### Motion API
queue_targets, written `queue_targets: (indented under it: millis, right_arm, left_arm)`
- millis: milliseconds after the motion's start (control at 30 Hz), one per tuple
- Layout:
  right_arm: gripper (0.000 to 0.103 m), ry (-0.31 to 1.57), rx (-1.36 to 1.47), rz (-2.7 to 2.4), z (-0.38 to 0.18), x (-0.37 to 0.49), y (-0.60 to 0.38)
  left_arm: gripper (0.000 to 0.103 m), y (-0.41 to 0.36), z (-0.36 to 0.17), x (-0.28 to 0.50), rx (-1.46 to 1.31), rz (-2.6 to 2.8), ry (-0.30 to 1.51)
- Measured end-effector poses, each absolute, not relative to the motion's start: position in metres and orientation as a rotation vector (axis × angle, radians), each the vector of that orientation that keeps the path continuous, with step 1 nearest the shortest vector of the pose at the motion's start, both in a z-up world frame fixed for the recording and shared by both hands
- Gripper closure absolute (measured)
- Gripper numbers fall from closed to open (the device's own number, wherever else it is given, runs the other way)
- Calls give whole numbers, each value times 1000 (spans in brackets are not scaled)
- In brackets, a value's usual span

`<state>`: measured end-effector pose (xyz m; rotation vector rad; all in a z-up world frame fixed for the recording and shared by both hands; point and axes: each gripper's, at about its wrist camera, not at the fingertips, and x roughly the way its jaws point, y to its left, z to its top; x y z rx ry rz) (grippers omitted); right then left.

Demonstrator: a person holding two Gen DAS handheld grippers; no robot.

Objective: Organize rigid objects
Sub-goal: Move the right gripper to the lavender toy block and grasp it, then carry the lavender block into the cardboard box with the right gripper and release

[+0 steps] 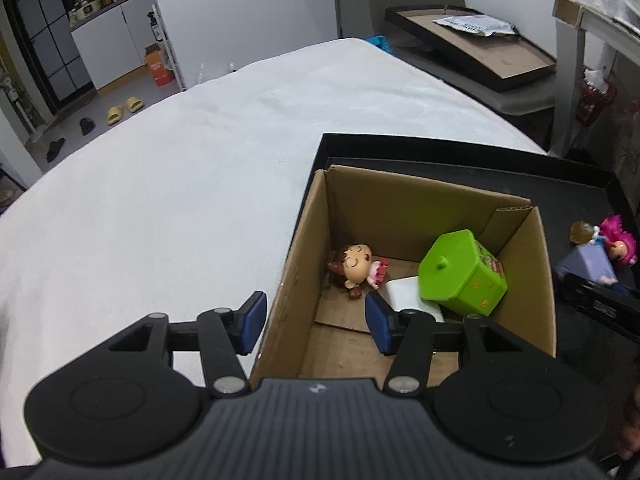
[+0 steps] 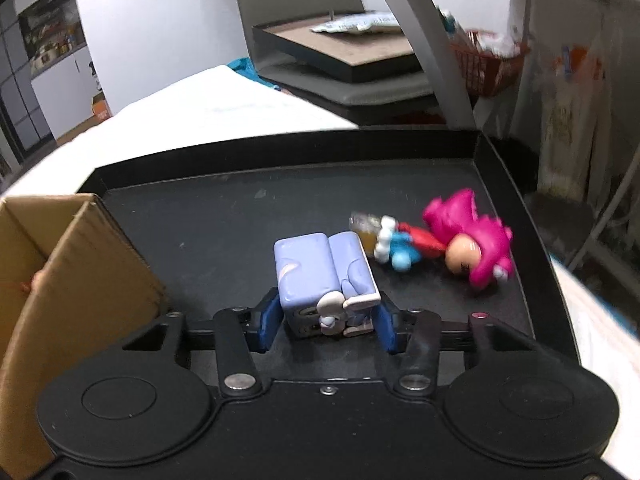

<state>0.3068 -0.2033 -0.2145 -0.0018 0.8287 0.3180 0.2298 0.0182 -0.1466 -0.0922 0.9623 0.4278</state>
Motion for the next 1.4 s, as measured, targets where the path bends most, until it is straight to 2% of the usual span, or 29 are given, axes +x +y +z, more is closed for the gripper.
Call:
queue_targets:
  millis: [233,600,767,1267,1400]
  right_arm:
    - [58,925,102,279,-206,285,-224]
    - [58,879,24,307,-156,254,-225]
    - [58,854,6,310,-139,245,-220]
    - [58,817,22,292,-113,228,-185]
    - [58,807,19,306,-107,228,-165]
  left_arm:
    - [50,22,-135,242,-177,481,1023]
    - [48,25,-125,227,-221,464,1032]
    - [37,17,-127,226,-166,412,1021]
    - [37,42,-137,219,-252,346,1003]
    - [40,47,-139,218,-265,331,992]
